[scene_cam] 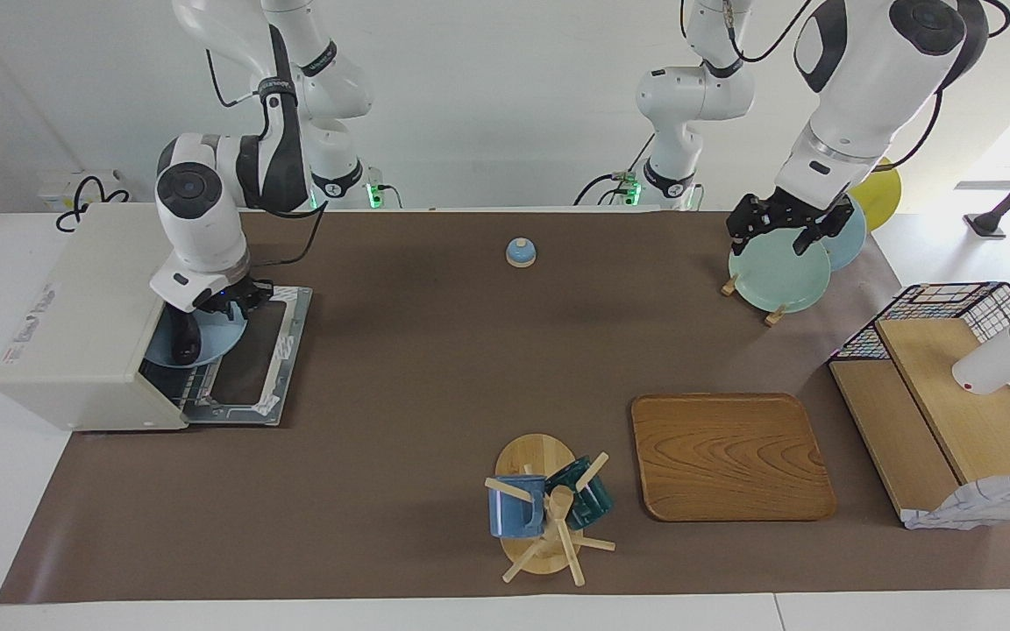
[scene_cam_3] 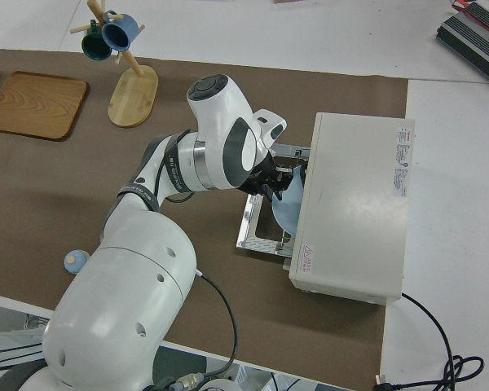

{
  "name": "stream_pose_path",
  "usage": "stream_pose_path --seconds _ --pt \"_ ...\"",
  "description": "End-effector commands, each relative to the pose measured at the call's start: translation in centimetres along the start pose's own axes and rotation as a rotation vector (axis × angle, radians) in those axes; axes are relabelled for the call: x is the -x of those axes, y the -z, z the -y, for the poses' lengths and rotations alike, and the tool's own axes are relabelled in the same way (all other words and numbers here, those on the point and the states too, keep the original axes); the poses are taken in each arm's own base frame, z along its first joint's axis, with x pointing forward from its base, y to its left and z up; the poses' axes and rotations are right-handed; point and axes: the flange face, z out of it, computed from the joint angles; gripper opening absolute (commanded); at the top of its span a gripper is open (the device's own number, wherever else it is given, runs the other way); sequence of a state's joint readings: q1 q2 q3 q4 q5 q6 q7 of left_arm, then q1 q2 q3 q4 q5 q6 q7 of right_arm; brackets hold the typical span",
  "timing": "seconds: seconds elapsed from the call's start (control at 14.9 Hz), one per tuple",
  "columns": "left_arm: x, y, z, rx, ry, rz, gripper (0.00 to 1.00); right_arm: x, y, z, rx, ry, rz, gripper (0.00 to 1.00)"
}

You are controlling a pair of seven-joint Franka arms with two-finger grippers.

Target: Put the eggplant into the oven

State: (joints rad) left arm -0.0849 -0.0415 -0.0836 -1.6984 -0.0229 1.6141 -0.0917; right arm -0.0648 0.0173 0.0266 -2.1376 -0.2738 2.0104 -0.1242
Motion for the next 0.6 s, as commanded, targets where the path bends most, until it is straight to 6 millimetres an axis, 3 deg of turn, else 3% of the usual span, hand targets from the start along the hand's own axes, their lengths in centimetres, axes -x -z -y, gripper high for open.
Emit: stream_pose_path --seconds 0.0,0.27,0.34,0.4,0.54 --pt "0.6 0.3 0.5 -0.021 -0.001 -0.006 1.0 0.2 0.2 0.5 -0.02 0.022 -0.023 0.25" --pt "0.6 0.3 0.4 -0.021 -0.002 -0.006 1.0 -2.3 4.0 4.3 -0.087 0.031 -0.034 0.3" --pt "0.6 0.3 0.4 -0.021 -0.002 -0.006 1.0 -2.8 4.2 5.3 -0.084 0.013 -0.059 0.18" --pt "0.6 0.3 0.4 -0.021 -0.002 -0.006 1.0 -3.2 3.6 6.9 -0.084 -0.009 -0.092 0.02" --pt "0.6 0.3 0.4 -0.021 -0.002 -0.006 1.0 -3.4 1.0 9.1 -0.087 -0.033 -0.111 0.0"
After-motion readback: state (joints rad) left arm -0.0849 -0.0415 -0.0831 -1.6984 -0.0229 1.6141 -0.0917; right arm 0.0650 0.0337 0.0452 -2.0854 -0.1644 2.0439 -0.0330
